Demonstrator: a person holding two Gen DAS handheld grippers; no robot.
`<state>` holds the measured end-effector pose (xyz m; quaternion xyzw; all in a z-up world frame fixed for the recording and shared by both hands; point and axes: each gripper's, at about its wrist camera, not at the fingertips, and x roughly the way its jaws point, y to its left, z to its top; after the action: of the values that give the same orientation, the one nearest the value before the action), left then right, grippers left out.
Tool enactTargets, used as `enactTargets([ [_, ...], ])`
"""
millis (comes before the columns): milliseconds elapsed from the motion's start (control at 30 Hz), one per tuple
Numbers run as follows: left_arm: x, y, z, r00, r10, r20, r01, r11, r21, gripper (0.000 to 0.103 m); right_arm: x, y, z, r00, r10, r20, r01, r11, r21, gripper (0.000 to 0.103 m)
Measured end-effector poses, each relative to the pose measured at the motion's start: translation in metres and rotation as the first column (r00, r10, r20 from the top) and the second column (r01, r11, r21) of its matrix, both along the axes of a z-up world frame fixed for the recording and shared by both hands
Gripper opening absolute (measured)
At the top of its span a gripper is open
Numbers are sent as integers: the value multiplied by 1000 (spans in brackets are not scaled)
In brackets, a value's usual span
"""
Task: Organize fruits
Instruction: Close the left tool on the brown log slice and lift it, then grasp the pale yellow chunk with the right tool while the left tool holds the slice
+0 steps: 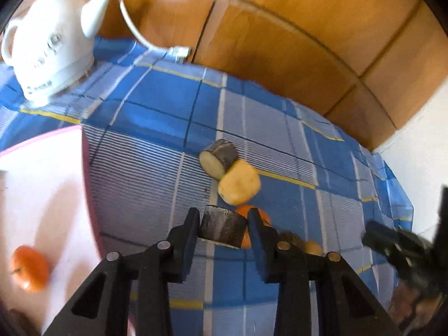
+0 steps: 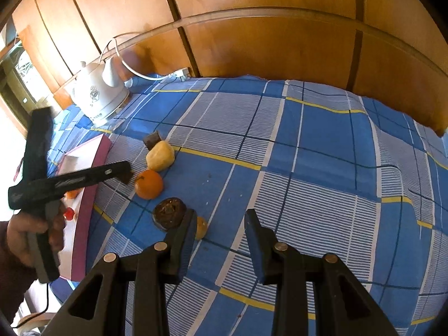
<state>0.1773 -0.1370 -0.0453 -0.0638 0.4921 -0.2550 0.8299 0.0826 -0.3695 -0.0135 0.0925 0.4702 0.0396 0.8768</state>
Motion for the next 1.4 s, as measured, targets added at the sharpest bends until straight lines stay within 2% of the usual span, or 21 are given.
enactTargets([
  [200,-73,-8,9,988,-118,103,109,990,90,35,-1,-4,-2,1000,-18,-16,19,999,34,35],
  [333,-123,-25,-8,964,-206,170,174,967,184,36,-1,-8,-5,999,-34,-25,35,998,49,35],
  [433,-143,-37,-27,946,-250,209,193,947,257,36,-2,-8,-6,999,-43,-32,45,997,61,35],
  [533,-151,-40,-34,928,-256,269,178,943,282,36,-3,-4,-7,999,-35,-31,36,997,63,35],
  [700,-147,-35,-35,937,-234,260,172,955,240,36,-2,3,-9,999,8,-32,-5,996,88,35],
  [933,-146,-32,-37,942,-222,250,172,963,209,36,14,18,-8,994,94,-50,-82,975,207,36],
  [1033,-145,-29,-38,947,-213,240,170,967,187,36,35,32,-6,993,107,-45,-94,971,219,47],
  [1100,-144,-28,-38,949,-209,234,171,970,175,36,50,44,-8,992,118,-50,-104,970,221,57],
  [1200,-143,-27,-38,952,-205,228,171,972,161,36,80,67,-14,986,146,-80,-129,973,189,60],
  [1400,-140,-23,-40,956,-198,215,173,976,131,36,123,106,-29,964,224,-145,-221,975,36,62],
])
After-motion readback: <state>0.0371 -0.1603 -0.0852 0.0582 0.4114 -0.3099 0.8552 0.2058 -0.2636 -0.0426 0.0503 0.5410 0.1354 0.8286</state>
